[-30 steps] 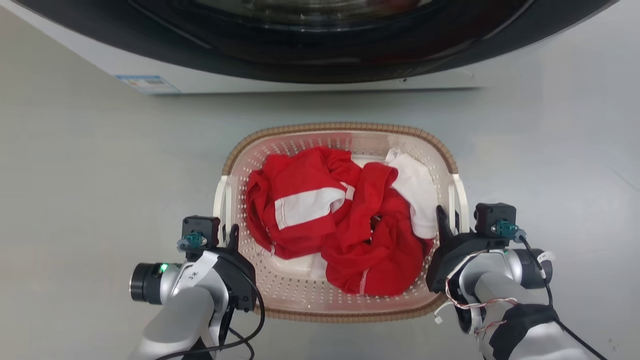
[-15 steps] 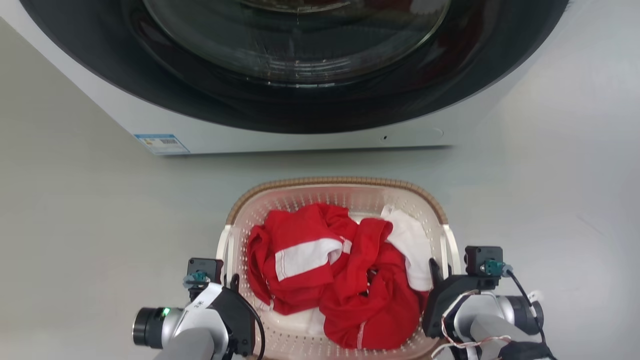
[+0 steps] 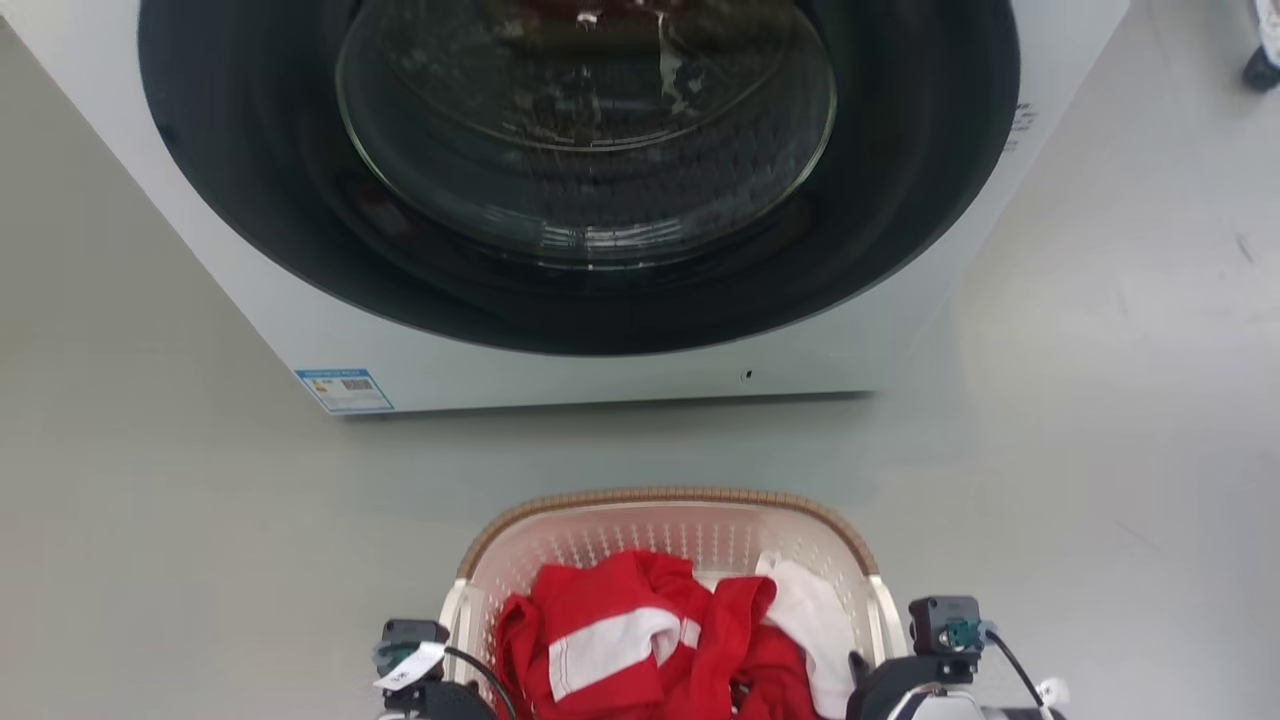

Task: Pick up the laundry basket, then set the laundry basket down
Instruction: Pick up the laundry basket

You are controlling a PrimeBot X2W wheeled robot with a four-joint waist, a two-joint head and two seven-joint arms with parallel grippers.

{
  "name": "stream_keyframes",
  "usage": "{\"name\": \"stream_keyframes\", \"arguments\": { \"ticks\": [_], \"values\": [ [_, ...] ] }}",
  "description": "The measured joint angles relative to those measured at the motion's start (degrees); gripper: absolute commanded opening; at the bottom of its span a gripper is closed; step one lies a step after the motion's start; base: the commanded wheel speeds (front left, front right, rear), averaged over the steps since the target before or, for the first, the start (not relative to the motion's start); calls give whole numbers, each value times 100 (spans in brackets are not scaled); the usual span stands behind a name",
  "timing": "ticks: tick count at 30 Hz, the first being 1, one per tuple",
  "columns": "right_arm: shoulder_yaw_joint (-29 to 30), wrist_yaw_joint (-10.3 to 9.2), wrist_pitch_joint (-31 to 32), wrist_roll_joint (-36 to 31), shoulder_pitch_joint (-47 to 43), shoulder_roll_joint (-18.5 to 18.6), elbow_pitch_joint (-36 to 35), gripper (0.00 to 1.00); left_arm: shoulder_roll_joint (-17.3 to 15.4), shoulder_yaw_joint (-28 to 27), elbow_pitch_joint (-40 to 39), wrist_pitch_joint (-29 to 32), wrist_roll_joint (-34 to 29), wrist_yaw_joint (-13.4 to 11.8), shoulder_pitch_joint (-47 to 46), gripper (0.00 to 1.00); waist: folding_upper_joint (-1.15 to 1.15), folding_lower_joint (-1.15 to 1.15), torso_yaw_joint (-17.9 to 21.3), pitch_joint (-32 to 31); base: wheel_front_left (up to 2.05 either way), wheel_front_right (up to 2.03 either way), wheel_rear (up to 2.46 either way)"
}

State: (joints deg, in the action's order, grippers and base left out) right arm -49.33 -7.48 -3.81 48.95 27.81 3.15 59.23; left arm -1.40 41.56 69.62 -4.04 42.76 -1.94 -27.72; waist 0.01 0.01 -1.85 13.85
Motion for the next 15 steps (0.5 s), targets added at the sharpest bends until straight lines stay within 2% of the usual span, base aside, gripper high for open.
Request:
{"name": "stream_keyframes", "arguments": {
  "ticks": [15],
  "values": [
    [-443,-13,555,503,-460,3,-25,0,-27,163,40,497,256,79,526,0,0,0,44,-797,0,0,0]
  ]
}}
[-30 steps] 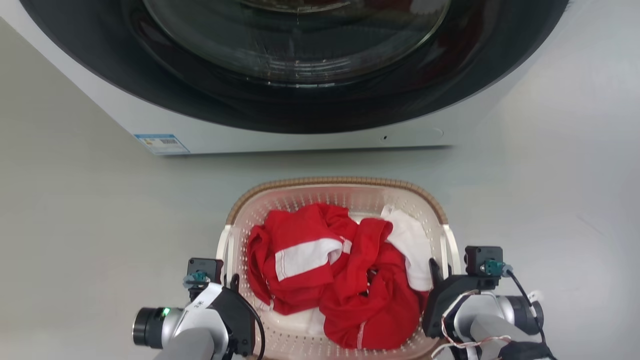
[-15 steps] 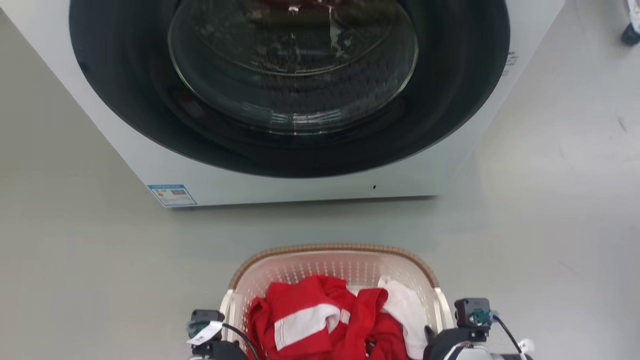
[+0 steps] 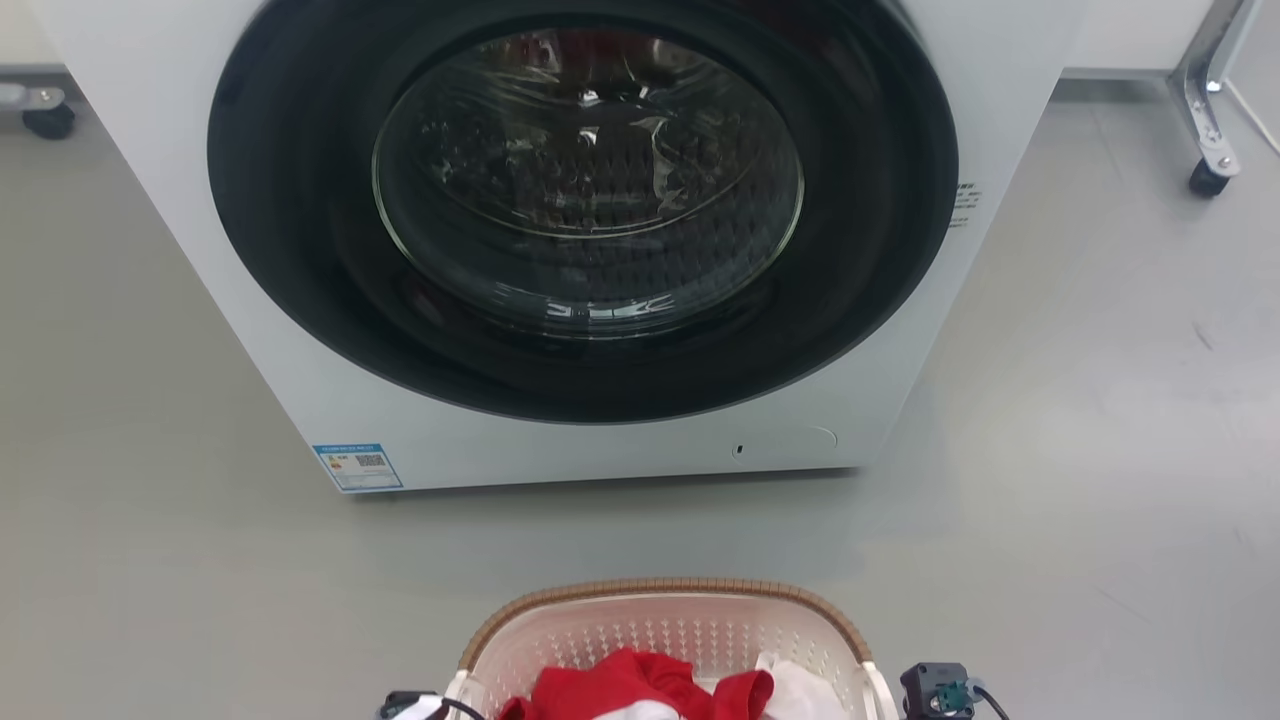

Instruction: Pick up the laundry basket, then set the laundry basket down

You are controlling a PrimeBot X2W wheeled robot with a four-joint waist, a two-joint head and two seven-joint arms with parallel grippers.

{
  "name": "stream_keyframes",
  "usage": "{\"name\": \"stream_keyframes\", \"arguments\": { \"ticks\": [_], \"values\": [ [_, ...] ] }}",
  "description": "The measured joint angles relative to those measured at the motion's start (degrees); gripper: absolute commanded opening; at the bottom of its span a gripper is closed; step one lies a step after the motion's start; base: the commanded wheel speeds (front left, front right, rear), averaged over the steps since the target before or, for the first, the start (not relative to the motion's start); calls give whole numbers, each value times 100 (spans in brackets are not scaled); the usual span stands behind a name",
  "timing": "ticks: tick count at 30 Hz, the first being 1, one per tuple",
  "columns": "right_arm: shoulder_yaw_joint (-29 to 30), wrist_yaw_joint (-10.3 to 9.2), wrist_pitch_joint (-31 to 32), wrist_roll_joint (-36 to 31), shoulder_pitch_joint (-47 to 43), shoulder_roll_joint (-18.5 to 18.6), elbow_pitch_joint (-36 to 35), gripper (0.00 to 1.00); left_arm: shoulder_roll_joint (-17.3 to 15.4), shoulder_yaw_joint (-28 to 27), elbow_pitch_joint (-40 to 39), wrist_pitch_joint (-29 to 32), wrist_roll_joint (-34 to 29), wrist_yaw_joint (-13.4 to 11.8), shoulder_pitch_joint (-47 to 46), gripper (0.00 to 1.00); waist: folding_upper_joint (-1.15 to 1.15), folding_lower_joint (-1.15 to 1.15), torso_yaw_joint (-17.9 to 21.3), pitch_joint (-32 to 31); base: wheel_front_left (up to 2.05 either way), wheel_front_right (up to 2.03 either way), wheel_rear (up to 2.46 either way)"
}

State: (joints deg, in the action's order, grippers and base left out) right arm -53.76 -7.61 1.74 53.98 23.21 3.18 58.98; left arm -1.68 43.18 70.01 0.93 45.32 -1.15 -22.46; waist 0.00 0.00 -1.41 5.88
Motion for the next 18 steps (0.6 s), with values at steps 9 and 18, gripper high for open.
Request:
{"name": "stream_keyframes", "arguments": {
  "ticks": [9,18],
  "values": [
    [-176,-4,157,171,-89,4,4,0,-9,62,1,110,42,12,156,0,0,0,39,-258,0,0,0],
    [-301,-4,180,318,-88,8,43,0,-12,136,-2,149,55,-13,169,0,-1,0,36,-291,0,0,0]
  ]
}}
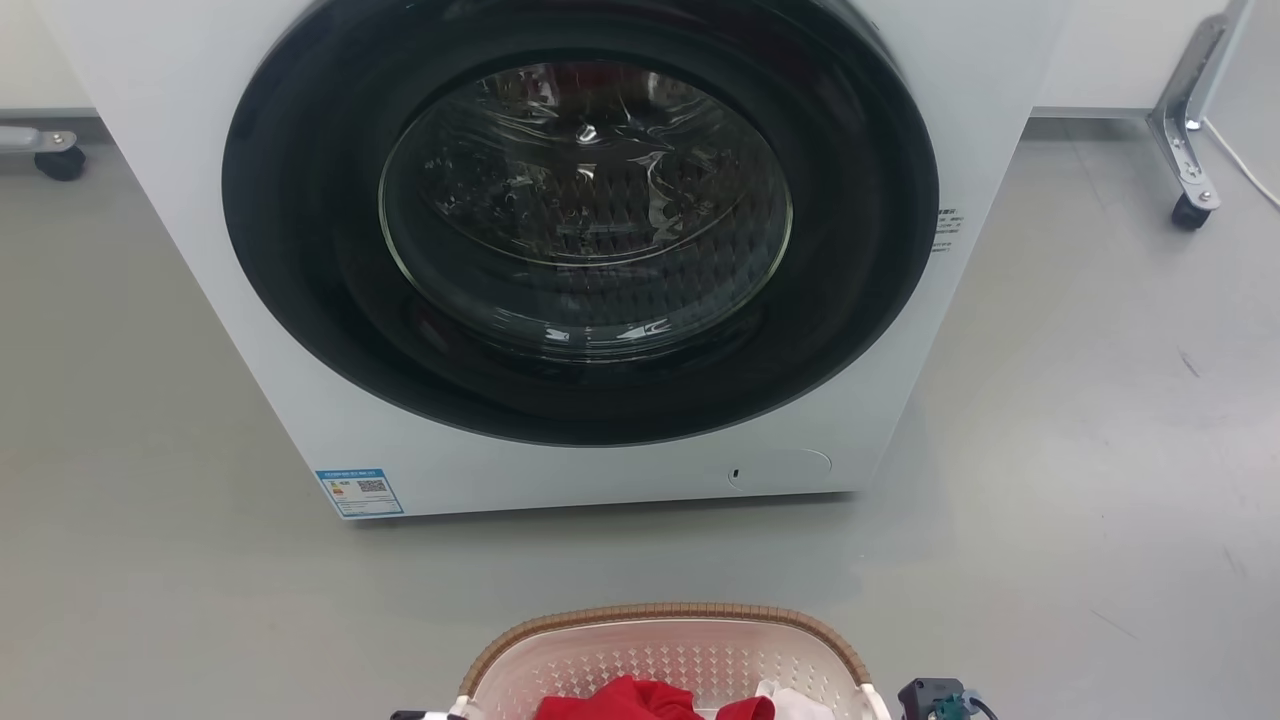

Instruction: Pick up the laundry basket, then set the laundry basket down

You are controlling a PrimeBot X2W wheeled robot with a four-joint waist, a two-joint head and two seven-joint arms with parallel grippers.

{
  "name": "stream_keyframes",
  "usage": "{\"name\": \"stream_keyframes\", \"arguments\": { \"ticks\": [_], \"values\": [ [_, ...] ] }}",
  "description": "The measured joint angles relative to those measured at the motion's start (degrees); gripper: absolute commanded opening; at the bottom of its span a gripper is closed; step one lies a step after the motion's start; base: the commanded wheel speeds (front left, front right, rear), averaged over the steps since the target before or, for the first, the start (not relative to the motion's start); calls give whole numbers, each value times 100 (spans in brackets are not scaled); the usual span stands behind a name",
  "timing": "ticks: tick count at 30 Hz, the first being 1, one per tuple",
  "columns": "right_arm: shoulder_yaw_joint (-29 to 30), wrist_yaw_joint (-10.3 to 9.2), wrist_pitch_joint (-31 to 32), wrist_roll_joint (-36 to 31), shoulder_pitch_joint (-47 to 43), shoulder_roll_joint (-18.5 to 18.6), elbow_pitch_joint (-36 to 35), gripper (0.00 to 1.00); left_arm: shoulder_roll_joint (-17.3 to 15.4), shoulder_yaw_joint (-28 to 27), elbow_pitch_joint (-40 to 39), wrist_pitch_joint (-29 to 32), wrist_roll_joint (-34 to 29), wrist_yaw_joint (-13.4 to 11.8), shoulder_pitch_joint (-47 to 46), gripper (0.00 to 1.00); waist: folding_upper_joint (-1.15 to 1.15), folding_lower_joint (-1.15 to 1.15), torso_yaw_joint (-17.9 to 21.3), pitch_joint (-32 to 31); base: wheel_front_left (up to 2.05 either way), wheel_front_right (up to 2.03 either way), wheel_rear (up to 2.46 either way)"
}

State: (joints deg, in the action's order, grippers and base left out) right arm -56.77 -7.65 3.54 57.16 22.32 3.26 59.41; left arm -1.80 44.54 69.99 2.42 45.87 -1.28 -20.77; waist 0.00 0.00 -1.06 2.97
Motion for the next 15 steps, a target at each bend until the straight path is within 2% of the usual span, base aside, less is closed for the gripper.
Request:
{"name": "stream_keyframes", "arguments": {
  "ticks": [15],
  "values": [
    [-192,-41,-1,187,11,3,16,0,-3,62,1,1,38,-22,10,0,0,0,-20,-52,0,0,0]
  ]
}}
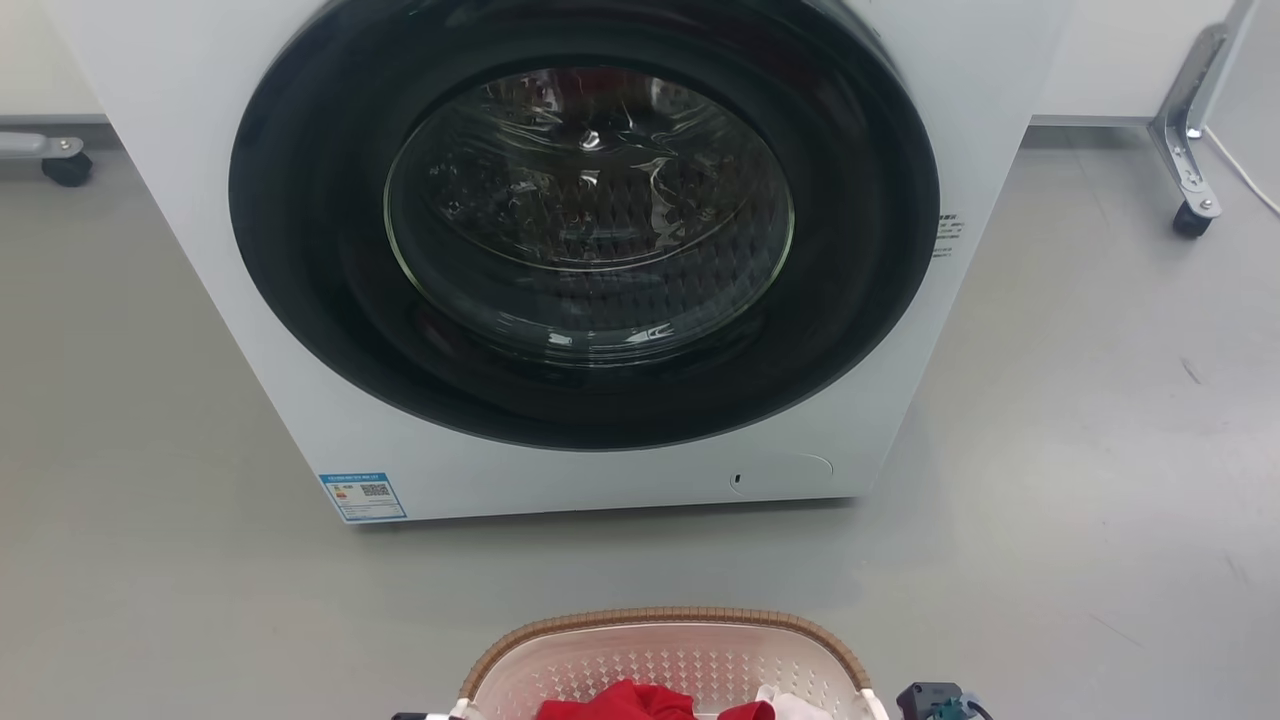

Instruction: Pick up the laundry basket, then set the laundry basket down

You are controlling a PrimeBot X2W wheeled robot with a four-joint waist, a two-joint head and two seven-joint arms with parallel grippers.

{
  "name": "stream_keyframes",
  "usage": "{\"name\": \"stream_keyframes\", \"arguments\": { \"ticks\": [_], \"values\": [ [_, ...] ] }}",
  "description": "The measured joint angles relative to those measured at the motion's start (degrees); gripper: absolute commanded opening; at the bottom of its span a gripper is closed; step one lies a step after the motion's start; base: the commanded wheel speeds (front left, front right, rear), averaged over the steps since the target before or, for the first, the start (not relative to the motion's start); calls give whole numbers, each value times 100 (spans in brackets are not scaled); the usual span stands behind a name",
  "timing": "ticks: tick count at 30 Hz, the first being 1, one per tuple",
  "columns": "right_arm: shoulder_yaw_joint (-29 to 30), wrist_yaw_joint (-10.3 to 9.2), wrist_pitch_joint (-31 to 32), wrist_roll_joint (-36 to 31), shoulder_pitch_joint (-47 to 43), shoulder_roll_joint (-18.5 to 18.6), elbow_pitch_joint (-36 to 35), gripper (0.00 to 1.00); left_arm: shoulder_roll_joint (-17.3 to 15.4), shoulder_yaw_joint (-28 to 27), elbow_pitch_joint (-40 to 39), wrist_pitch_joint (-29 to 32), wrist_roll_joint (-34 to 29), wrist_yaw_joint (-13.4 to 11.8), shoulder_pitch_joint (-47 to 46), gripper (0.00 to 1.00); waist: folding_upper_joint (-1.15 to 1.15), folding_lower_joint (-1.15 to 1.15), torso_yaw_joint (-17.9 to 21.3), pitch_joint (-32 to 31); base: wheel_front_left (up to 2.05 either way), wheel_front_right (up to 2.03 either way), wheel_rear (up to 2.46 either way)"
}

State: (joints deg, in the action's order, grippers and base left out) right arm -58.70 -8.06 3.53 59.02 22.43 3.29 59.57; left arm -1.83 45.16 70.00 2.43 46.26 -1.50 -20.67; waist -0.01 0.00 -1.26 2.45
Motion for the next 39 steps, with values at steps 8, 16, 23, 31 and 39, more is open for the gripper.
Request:
{"name": "stream_keyframes", "arguments": {
  "ticks": [8,16,23,31,39],
  "values": [
    [-92,0,-1,91,22,1,21,0,-1,12,3,-1,15,-1,1,0,0,0,-2,-20,0,0,0],
    [-162,0,-8,202,37,2,52,0,-2,31,3,-1,45,-3,1,0,0,0,11,-10,0,0,0],
    [-223,0,-14,257,49,1,80,0,-1,55,0,-1,57,-10,1,0,0,0,21,15,0,0,0],
    [-291,0,-59,337,54,0,110,0,-1,100,-3,-1,67,-33,0,0,0,0,20,41,0,0,0],
    [-354,0,-80,396,80,0,129,0,0,129,-3,-8,100,-48,-1,0,0,0,16,77,0,0,0]
  ]
}}
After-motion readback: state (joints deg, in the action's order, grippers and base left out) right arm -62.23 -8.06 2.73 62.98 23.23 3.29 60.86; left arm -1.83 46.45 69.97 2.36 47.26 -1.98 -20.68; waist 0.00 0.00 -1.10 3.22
